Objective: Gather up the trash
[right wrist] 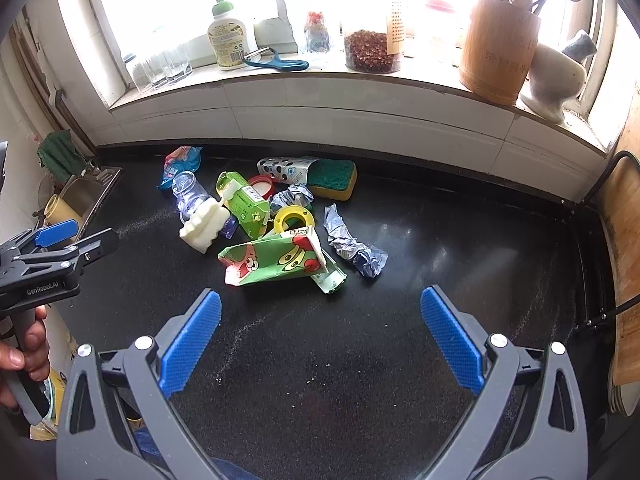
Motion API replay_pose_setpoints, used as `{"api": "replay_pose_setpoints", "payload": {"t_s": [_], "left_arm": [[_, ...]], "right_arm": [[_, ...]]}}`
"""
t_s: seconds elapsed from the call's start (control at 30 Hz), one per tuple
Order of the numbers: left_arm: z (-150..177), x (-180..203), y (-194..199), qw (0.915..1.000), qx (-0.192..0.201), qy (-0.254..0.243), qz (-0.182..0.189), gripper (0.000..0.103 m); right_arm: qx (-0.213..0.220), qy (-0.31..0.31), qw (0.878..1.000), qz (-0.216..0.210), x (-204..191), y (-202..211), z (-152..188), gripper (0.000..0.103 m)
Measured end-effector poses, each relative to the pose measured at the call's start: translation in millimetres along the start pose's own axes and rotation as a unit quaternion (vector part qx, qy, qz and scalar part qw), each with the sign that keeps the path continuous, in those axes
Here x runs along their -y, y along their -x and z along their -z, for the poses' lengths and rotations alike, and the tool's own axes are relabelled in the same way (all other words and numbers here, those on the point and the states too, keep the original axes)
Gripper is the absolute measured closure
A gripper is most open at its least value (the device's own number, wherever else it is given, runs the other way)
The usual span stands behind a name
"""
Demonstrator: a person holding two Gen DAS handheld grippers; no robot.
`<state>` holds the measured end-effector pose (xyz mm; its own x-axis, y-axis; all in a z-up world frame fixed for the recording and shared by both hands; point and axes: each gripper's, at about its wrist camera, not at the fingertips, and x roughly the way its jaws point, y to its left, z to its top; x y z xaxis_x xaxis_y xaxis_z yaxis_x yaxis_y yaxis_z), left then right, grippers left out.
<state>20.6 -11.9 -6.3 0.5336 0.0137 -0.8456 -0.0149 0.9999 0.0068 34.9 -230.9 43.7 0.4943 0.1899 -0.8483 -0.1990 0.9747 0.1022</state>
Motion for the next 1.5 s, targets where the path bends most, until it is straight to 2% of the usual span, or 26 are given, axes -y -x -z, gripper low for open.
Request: {"api": "replay_pose_setpoints", "payload": {"t_s": [1.2,1.37,1.5], "left_arm": [[-5,-2,-10,1.0000,-0.009,0.000,-0.002,0.007],[-10,-6,-20,0.9999,-0.009,-0.011,-0.002,0.007],[-23,-11,-41,0.9991,-0.002,-0.042,-0.007,0.007]], "right_arm": [[-0.002,-0.003,1.000,0.000,3,-5,-2,0.006],[-0.007,-0.002,1.000,-0.003,7,-10,-3,0.006],[-0.014,0.001,1.000,-0.005,23,-25,-6,0.006]]}}
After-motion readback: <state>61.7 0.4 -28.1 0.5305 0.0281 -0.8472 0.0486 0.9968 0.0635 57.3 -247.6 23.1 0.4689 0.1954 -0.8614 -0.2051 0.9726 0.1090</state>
